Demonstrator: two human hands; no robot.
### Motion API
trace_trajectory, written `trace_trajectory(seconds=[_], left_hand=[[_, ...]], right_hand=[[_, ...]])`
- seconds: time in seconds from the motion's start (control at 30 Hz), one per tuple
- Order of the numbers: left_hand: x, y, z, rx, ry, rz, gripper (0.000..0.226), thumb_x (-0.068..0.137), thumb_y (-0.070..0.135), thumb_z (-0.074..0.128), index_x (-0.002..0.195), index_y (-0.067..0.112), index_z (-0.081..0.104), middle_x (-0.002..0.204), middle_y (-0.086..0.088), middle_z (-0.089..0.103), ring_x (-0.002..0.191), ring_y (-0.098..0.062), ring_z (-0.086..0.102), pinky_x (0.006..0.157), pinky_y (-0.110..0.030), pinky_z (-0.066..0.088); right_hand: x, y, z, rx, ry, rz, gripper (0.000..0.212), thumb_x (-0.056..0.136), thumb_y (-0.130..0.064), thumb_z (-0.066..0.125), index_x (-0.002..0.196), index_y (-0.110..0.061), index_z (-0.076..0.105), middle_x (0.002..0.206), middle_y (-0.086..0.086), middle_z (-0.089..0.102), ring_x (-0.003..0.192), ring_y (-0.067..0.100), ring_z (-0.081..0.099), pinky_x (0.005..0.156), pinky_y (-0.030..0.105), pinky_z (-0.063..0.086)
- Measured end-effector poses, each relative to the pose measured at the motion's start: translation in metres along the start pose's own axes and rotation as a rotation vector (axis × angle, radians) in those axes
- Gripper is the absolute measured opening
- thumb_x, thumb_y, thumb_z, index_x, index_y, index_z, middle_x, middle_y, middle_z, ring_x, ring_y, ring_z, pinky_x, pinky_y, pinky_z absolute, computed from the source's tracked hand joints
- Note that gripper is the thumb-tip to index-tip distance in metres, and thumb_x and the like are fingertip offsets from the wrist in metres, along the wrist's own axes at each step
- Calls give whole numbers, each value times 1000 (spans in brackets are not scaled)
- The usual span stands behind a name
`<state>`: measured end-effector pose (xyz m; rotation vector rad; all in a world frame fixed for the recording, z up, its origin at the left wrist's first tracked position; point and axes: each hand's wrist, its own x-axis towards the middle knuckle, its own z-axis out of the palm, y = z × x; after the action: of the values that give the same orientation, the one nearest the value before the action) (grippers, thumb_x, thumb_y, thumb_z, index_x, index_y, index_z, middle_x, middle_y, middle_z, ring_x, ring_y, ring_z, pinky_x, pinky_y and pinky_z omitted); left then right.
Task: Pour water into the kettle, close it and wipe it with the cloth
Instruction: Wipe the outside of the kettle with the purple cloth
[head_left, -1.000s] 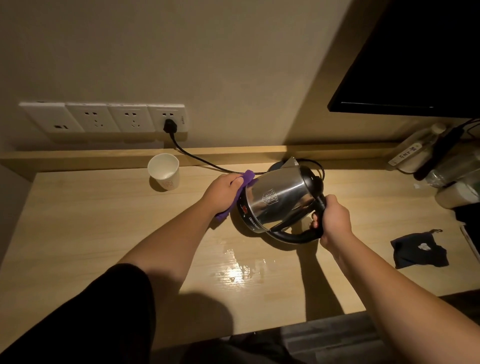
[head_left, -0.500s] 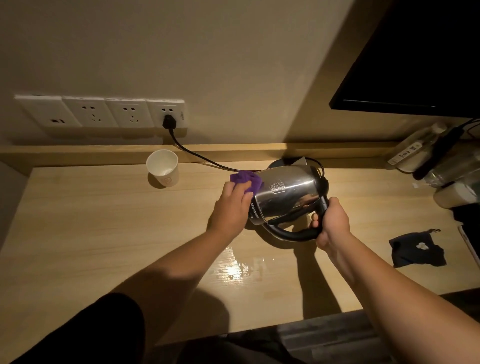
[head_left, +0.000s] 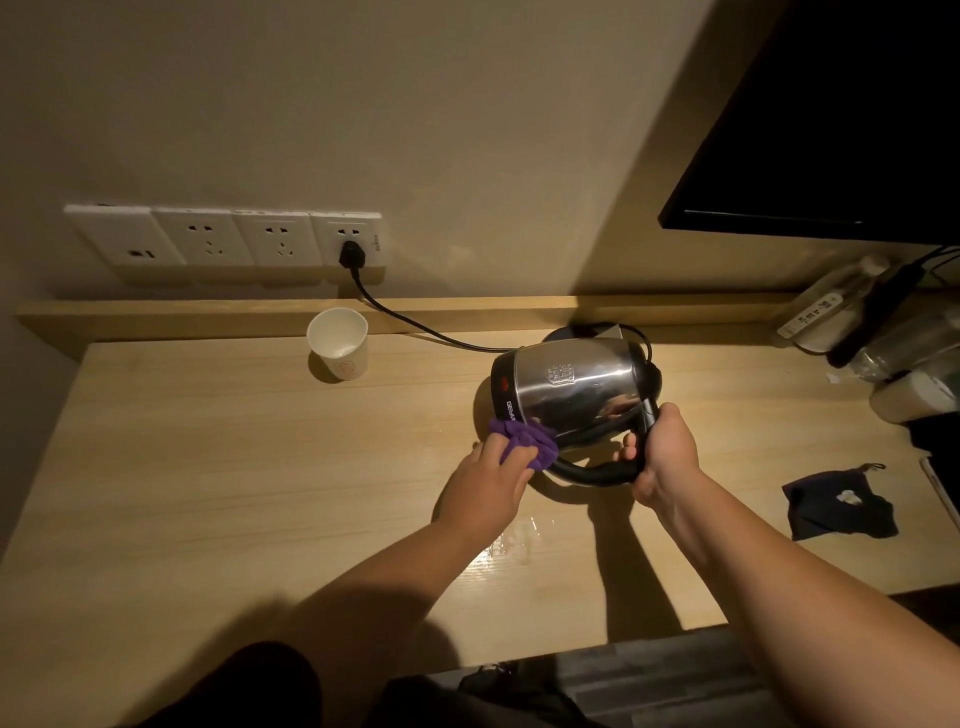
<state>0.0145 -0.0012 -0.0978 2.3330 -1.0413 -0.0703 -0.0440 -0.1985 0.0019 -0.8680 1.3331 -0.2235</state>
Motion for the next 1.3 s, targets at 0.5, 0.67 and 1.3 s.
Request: trace_trajectory(seconds=[0.5, 0.67, 1.3], left_hand=[[118, -4, -75, -56, -54, -360, 31, 101, 33, 35, 127, 22, 49, 121, -9, 49, 89, -22, 54, 69, -33, 40], [87, -9, -59, -98, 64, -254, 28, 99, 28, 42, 126, 20, 48, 123, -10, 50, 96, -24, 56, 74, -31, 46], [3, -2, -23, 216, -469, -103, 22, 97, 27, 45, 118, 24, 46, 114, -5, 48, 86, -21, 54, 76, -39, 51]], right_hand=[[-9, 3, 5, -145, 42, -144, 30, 92, -36, 43, 89, -11, 61, 58, 3, 50, 49, 15, 45, 51, 30, 41], [-7, 8, 5, -134, 81, -182, 30, 91, -35, 45, 94, -11, 62, 67, 5, 51, 55, 17, 47, 54, 31, 42], [-19, -8, 21, -309, 78, -393, 30, 90, -34, 42, 73, -13, 55, 66, 8, 50, 64, 24, 48, 58, 39, 41]])
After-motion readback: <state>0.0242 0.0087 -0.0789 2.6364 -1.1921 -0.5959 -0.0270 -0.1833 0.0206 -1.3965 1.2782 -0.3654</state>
